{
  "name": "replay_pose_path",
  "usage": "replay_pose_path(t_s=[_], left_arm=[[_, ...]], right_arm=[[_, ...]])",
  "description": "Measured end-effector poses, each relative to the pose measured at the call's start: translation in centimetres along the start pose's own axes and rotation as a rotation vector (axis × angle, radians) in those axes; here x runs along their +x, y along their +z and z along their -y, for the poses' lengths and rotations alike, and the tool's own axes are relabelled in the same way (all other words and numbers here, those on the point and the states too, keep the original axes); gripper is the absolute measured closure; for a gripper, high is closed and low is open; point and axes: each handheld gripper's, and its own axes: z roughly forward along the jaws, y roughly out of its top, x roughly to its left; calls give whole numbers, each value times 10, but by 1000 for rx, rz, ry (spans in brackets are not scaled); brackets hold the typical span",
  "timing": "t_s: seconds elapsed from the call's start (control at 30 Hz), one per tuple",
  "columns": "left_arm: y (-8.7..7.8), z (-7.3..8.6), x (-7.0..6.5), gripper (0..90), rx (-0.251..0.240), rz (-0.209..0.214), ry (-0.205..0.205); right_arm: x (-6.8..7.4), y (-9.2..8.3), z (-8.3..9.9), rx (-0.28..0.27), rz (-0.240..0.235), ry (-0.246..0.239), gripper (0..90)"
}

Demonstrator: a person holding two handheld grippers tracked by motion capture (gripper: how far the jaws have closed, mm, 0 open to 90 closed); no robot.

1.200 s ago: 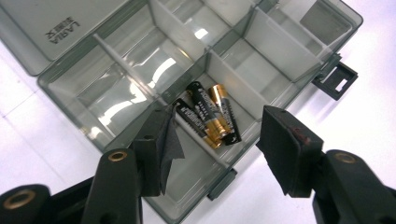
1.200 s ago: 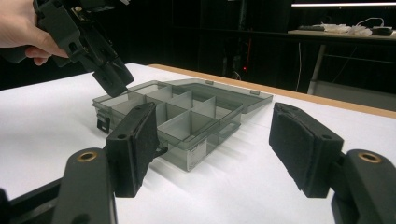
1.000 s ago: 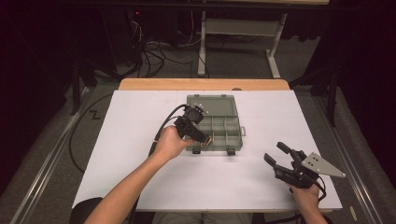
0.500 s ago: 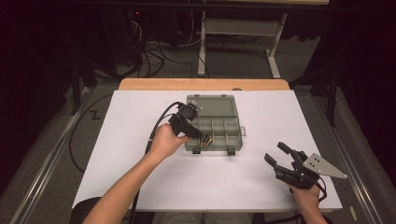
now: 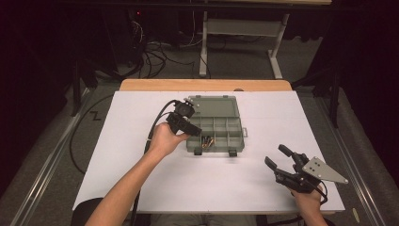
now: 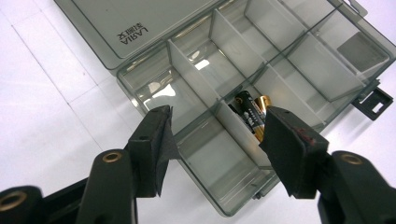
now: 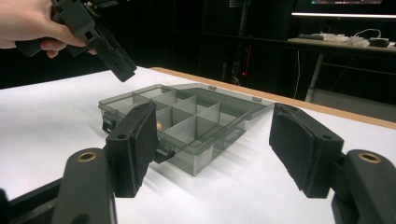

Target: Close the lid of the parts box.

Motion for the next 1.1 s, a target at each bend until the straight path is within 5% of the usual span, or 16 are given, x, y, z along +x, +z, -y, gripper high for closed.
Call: replay_pose_path(t_s=[0.2, 0.87, 1.1], left_arm=[[-1, 1, 9, 417, -14, 0, -20], [5, -5, 27, 413, -31, -1, -69], [4, -9, 29, 407, -43, -22, -58]], right_arm=[[3, 5, -6, 3, 10, 2, 354], [20, 36, -21, 108, -70, 69, 397], [19, 50, -23, 151, -85, 96, 417]])
